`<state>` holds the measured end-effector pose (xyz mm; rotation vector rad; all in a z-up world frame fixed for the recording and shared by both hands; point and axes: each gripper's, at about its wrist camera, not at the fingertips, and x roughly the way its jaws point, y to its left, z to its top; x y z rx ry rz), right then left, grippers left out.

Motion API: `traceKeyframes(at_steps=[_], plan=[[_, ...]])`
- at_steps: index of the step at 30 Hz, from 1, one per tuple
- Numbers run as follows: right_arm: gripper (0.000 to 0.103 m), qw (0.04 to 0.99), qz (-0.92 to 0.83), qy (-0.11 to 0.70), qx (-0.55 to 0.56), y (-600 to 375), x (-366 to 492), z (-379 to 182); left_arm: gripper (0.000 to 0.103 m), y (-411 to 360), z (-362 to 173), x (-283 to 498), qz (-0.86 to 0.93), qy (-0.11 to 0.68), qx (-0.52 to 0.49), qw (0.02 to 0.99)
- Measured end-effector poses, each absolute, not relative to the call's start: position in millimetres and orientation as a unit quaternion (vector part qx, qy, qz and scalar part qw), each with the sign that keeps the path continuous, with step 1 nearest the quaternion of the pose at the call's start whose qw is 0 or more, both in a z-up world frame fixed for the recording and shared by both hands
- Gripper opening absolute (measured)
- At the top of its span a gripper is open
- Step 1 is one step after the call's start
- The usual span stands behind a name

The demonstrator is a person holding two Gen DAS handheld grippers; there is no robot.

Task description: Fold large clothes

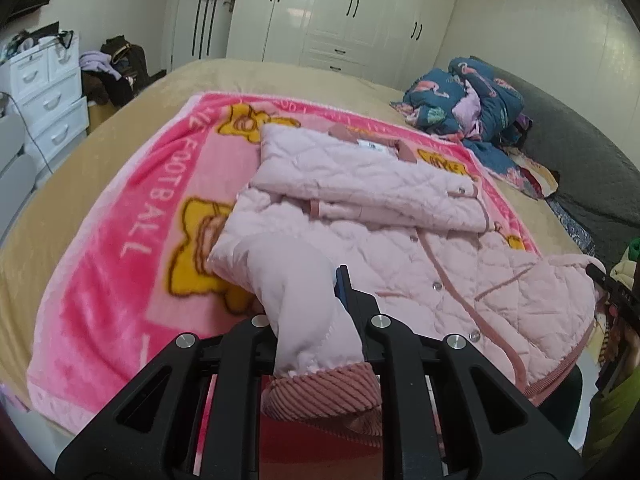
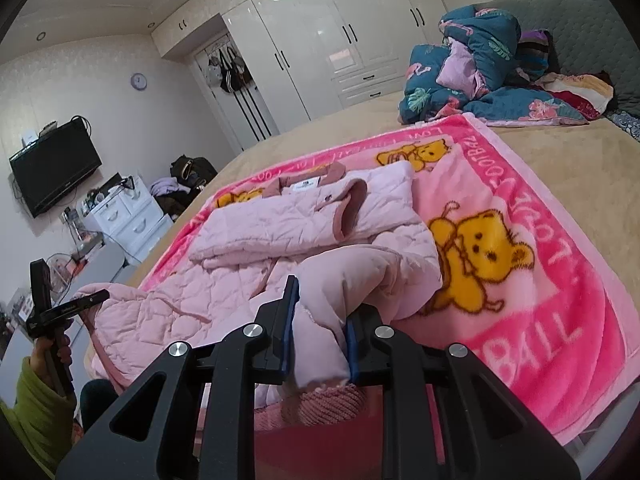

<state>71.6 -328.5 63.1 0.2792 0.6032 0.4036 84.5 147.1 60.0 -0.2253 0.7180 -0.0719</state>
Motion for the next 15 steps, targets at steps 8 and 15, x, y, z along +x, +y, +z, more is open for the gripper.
traceKeyframes(at_steps=[8,15], plan=[[0.019,0.929,0.192,0.281,0.147,-331,79,70,0.009,146,72,94,-0.032,0.335,-0.110,0.935],[0.019,0.931,0.188,0.270,0.158,-332,83,74,0.009,148,77,102,-0.031,0.328,-0.114,0.937]])
